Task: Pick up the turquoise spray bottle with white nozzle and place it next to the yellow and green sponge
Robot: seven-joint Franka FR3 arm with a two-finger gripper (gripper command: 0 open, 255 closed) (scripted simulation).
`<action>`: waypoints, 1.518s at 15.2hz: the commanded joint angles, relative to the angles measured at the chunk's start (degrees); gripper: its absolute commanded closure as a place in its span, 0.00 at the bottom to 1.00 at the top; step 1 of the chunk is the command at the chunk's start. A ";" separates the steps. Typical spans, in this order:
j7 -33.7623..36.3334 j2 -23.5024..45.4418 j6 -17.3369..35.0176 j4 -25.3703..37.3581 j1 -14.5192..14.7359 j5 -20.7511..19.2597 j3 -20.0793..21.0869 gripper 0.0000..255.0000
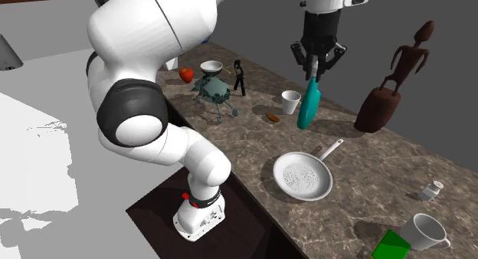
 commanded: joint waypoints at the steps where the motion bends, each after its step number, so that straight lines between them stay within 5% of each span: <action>1: -3.04 0.60 0.53 0.71 -0.29 -1.17 -2.69 1.00; 15: -25.10 11.45 2.60 14.56 0.67 -3.88 -24.44 1.00; 20: -35.38 20.32 3.43 23.20 3.48 0.56 -37.19 1.00; 23: -44.51 30.00 3.54 29.79 6.30 8.81 -50.23 1.00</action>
